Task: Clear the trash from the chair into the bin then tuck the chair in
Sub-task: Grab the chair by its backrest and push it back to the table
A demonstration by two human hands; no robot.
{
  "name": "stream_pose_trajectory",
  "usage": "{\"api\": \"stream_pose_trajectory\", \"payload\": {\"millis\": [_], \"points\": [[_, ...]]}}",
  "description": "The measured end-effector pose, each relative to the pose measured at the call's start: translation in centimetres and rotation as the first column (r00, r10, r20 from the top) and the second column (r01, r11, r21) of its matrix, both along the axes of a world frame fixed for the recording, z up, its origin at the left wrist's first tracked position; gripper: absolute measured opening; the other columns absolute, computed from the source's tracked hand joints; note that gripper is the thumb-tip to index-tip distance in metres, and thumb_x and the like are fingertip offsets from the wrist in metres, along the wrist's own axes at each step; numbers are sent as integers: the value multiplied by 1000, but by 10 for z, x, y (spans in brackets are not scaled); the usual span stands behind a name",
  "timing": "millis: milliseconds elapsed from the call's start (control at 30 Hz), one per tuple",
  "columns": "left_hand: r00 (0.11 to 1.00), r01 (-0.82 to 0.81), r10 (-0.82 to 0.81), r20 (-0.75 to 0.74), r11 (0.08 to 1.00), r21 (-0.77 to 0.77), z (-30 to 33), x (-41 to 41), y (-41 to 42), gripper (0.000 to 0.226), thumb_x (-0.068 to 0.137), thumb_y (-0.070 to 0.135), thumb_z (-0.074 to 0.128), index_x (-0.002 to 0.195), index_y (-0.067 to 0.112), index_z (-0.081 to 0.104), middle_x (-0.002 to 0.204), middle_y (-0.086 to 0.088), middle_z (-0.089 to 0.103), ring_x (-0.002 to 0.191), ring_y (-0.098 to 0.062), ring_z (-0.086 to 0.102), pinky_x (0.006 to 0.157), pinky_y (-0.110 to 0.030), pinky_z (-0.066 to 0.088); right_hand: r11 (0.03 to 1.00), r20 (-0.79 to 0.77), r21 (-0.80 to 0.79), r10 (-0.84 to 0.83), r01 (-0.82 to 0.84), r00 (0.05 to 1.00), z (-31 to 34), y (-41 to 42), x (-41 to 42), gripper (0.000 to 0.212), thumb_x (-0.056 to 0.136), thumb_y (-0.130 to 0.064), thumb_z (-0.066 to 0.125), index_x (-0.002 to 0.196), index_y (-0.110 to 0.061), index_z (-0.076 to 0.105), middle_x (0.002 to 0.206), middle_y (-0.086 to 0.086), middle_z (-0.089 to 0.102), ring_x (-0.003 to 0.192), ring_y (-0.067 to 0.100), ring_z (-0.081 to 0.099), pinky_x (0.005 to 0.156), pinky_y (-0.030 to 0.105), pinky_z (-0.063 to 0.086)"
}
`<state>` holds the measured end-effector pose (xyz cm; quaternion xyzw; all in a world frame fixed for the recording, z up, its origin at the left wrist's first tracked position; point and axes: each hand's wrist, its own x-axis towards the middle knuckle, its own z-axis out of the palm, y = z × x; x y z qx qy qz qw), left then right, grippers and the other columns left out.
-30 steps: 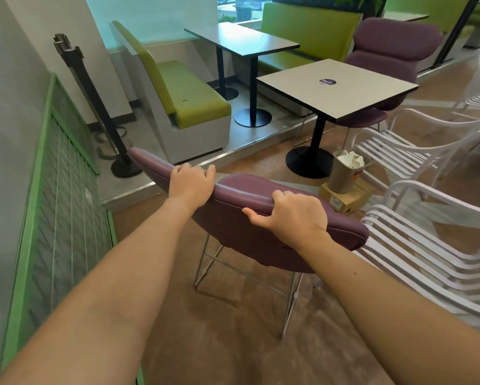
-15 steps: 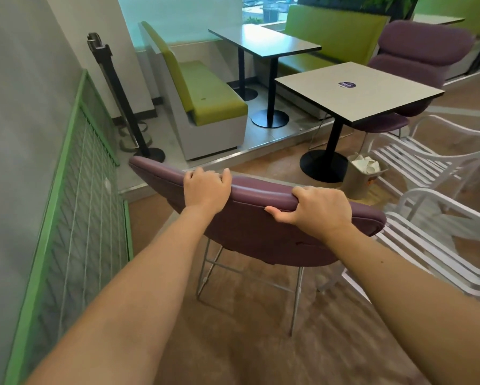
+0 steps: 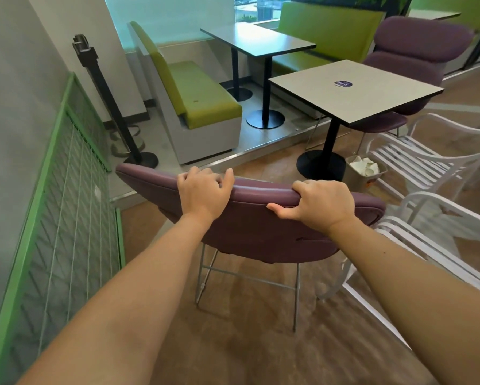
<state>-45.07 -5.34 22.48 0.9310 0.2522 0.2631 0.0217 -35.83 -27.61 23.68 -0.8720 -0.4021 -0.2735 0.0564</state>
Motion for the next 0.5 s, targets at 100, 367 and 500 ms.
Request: {"api": "stream_pose_trajectory", "payload": {"millis": [100, 367, 500], "points": [[996, 85, -86, 22, 994, 62, -5, 19, 12, 52, 95, 55, 31, 77, 25, 70, 86, 7, 63, 90, -16, 51, 79, -35, 32, 1000, 8, -19, -9, 9, 1000, -4, 7, 28, 78, 73, -92, 20, 65, -23, 55, 58, -7, 54, 49, 17, 50, 43, 24, 27], [978, 201, -197, -70, 978, 54, 0, 100, 51, 49, 97, 51, 27, 88, 25, 68, 95, 5, 64, 96, -19, 53, 80, -36, 36, 996, -82, 13, -87, 88, 993, 3, 49, 99, 72, 83, -81, 21, 73, -24, 64, 74, -6, 63, 74, 18, 56, 57, 31, 39], [920, 373, -373, -120, 927, -28, 8, 123, 87, 45, 101, 45, 31, 94, 22, 68, 96, 2, 65, 97, -21, 56, 79, -37, 41, 974, -128, 102, -187, 201, 974, -7, 130, 90, 55, 96, -51, 31, 74, -18, 68, 73, 1, 66, 70, 22, 58, 62, 32, 28]]}}
